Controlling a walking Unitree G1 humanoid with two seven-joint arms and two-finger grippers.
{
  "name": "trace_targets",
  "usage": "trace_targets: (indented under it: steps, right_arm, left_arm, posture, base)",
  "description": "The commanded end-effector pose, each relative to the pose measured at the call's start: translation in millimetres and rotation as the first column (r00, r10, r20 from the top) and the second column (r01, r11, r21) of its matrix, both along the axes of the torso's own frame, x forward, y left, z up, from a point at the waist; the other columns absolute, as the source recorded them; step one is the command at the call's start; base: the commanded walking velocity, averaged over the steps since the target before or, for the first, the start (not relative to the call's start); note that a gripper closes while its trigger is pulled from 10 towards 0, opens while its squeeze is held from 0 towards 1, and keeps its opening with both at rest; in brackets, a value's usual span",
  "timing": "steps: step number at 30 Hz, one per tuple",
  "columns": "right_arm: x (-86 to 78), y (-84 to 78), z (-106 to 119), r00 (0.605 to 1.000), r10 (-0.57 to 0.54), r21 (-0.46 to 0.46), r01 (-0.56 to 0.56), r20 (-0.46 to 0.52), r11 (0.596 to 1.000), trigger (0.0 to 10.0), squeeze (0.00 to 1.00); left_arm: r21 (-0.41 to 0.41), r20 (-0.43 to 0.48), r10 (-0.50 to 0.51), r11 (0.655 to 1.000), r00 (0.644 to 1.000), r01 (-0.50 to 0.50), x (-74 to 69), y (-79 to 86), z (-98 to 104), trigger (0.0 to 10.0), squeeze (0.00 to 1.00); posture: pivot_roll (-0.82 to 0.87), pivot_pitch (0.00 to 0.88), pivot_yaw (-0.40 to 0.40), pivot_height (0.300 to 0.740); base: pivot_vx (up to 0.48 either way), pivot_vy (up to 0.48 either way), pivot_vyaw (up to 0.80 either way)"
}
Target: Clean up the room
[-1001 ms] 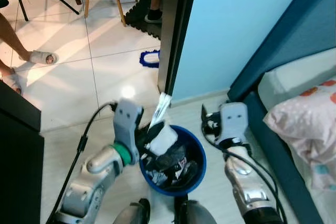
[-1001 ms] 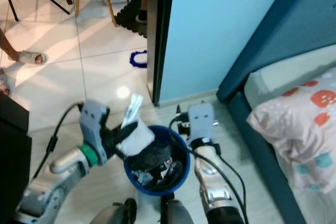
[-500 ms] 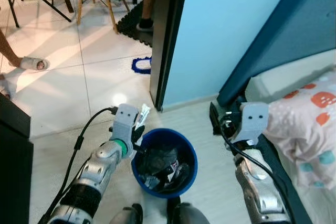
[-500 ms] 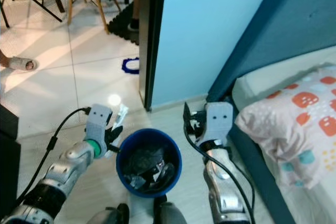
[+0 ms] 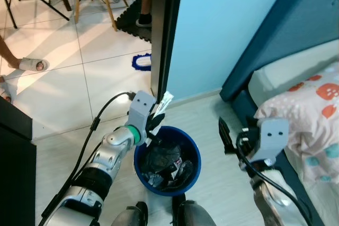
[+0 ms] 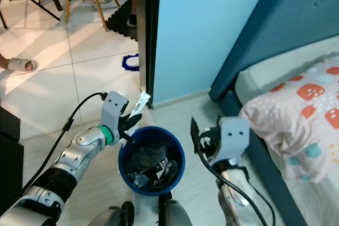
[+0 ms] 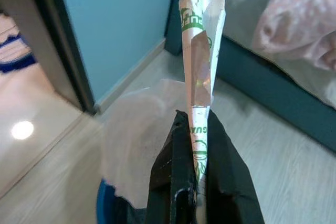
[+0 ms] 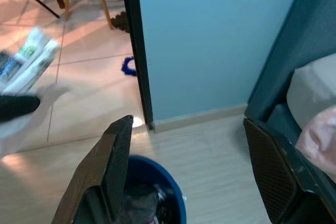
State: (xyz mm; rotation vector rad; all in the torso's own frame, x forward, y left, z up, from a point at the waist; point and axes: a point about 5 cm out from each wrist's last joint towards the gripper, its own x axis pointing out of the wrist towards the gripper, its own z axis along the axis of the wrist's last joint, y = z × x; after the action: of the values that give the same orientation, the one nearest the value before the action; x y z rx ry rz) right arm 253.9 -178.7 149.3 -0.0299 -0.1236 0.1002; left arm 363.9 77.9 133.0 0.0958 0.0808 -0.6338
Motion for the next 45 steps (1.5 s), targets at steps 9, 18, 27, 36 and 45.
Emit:
trace_targets:
  steps: [9, 18, 27, 36, 45]
  right_arm:
    - [-15.6, 10.3, 11.7, 0.993, 0.120, 0.025, -0.120, -0.006, 0.993, 10.0, 0.00]
    - [-24.2, 9.5, 29.1, 0.954, 0.299, -0.064, -0.300, -0.026, 0.952, 10.0, 0.00]
    - [-30.1, 10.6, 31.1, 0.952, 0.302, -0.063, -0.305, -0.046, 0.950, 10.0, 0.00]
    - [-27.8, 13.4, 31.4, 0.949, 0.312, -0.050, -0.314, -0.055, 0.948, 10.0, 0.00]
    - [-24.3, 14.6, 28.6, 0.950, 0.308, -0.045, -0.311, -0.056, 0.949, 10.0, 0.00]
  left_arm:
    - [0.016, -0.053, -0.026, 1.000, 0.998, 0.027, -1.6, -6.8, -16.1, 10.0, 0.24]
    - [-0.021, -0.131, -0.088, 0.996, 0.988, 0.086, -10.4, -13.0, -32.1, 10.0, 0.15]
    - [-0.089, -0.171, -0.158, 0.986, 0.973, 0.144, -12.7, -18.5, -35.0, 10.0, 1.00]
    - [-0.089, -0.158, -0.161, 0.985, 0.974, 0.149, -11.9, -15.9, -34.1, 10.0, 1.00]
    - [-0.053, -0.098, -0.136, 0.990, 0.986, 0.131, -11.2, -11.3, -30.2, 10.0, 0.00]
  posture:
    - [-0.30, 0.432, 0.107, 0.717]
    - [-0.31, 0.433, 0.114, 0.717]
    - [-0.32, 0.440, 0.112, 0.717]
    - [-0.31, 0.429, 0.109, 0.717]
    - [-0.29, 0.386, 0.120, 0.717]
  base:
    - [0.000, 0.000, 0.00]
    - [0.000, 0.000, 0.00]
    - [0.000, 0.000, 0.00]
    - [0.000, 0.000, 0.00]
    - [0.000, 0.000, 0.00]
